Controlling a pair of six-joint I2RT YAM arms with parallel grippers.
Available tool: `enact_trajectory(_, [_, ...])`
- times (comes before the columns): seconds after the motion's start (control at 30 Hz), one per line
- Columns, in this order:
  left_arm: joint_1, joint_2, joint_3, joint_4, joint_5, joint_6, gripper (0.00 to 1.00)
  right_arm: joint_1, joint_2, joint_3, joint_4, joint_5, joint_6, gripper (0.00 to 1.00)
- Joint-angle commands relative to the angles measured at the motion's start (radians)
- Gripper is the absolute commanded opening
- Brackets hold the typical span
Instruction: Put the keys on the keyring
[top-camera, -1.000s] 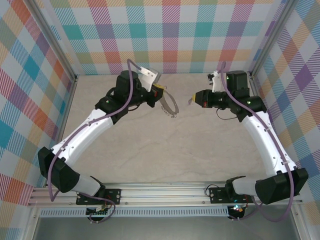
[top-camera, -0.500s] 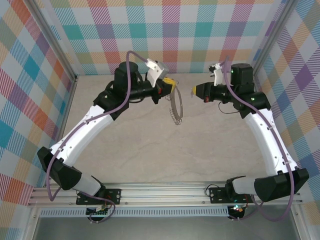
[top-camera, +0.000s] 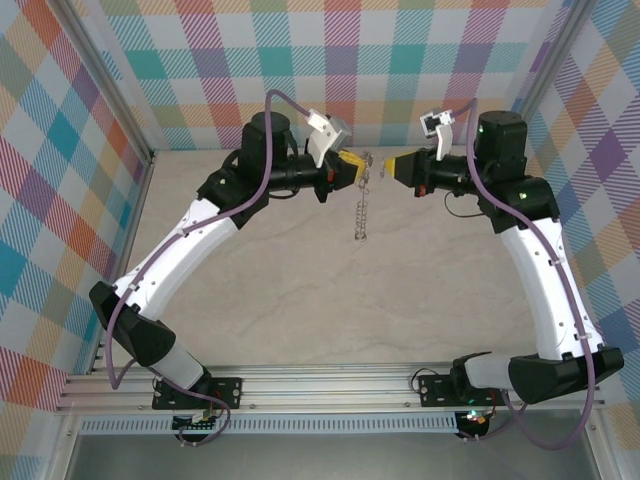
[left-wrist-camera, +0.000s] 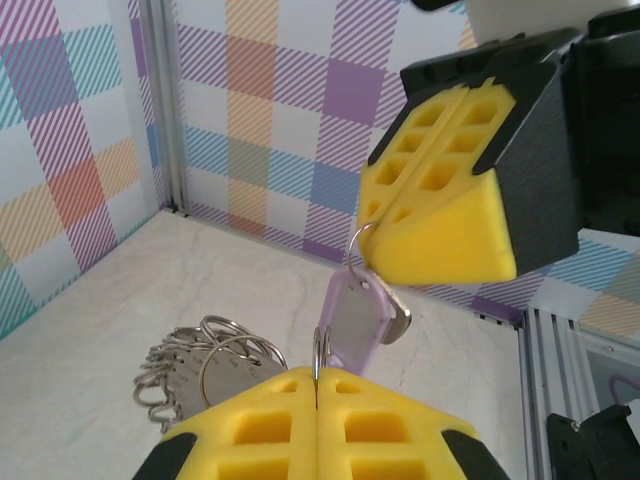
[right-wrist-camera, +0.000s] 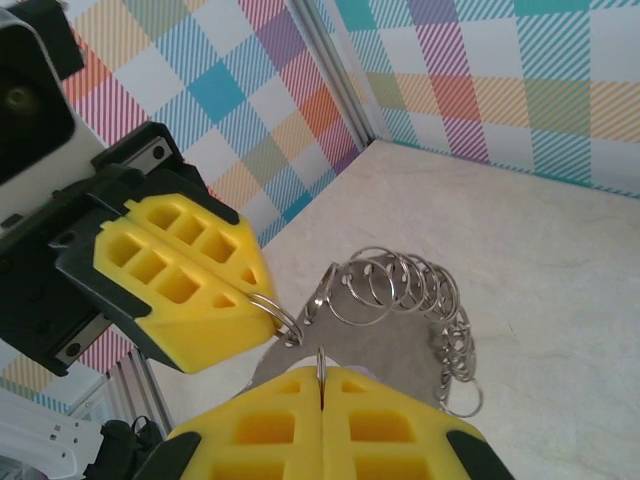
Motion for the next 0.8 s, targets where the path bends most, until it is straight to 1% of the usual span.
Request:
enact_trajectory(0.0, [-0.011, -0.002, 0.051, -0.014, 0.014, -0.013, 0.0, -0.006, -0.002, 0.041, -0.025, -0.053, -0.039, 0.0])
enact_trajectory(0.17, [-0.012, 0.002, 0.065, -0.043, 0.014, -0.017, 0.0, 0.001, 0.019, 0.08, -0.079, -0.07, -0.077, 0.0])
enact_trajectory(0.33, [-0.012, 0.002, 0.066, -0.049, 0.02, -0.03, 0.0, 0.024, 0.037, 0.1, -0.094, -0.078, -0.084, 0.0])
enact_trajectory(0.53, [-0.012, 0.001, 0.067, -0.051, 0.022, -0.043, 0.0, 0.066, 0.056, 0.115, -0.114, -0.048, -0.101, 0.0])
enact_trajectory(0.77, [-0.017, -0.005, 0.056, -0.05, 0.031, -0.045, 0.0, 0.091, 0.072, 0.137, -0.123, -0.023, -0.105, 0.0])
